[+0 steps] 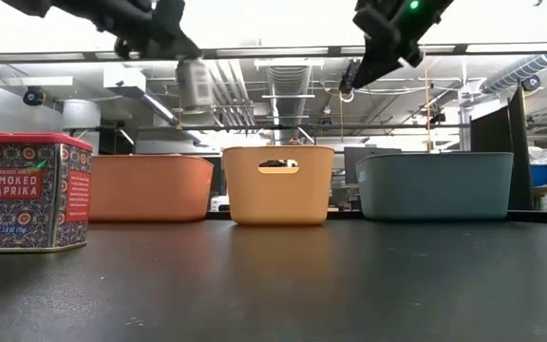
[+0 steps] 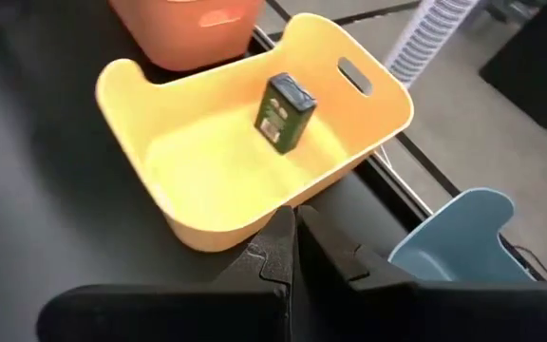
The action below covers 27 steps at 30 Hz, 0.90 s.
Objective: Sort spices by type
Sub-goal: Put the left white spice bottle into the orange bin
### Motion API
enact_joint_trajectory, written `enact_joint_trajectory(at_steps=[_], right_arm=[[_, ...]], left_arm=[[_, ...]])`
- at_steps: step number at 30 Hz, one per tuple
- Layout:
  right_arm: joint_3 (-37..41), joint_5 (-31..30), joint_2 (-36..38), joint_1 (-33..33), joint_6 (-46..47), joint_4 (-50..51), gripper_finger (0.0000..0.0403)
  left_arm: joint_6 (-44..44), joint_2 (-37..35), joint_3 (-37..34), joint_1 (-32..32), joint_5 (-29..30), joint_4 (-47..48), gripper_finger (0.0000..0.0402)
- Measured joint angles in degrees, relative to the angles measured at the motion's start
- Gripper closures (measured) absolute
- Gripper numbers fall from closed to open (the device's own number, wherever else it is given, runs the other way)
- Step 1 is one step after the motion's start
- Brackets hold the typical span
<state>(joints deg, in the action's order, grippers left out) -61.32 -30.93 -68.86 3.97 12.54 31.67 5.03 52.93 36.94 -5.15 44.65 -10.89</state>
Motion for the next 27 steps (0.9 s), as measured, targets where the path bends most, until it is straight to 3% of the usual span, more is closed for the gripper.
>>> enact_joint_trajectory(at_steps=[4, 11, 15, 27], right_arm=[[0.01, 0.06, -2.67, 1.07, 1.26, -0.72, 0.0394], [0.04, 0.09, -6.85, 1.07, 3.99, -0.69, 0.0394], [0.04, 0.12, -8.27, 1.07, 4.48, -0.62, 0.0394], [0.38, 1.43, -8.78, 0.94, 6.05, -0.49, 0.0394]], left_arm=[[-4.82, -0.42, 0.62, -12.44, -0.62, 4.99, 0.0210], [-14.96, 6.09, 2.26, -28.05, -9.75, 13.33, 0.0210], [-15.59, 10.35, 2.37, -30.27, -16.10, 12.57, 0.0210], [-20.46, 18.80, 2.31, -30.24, -10.54, 10.31, 0.0210]])
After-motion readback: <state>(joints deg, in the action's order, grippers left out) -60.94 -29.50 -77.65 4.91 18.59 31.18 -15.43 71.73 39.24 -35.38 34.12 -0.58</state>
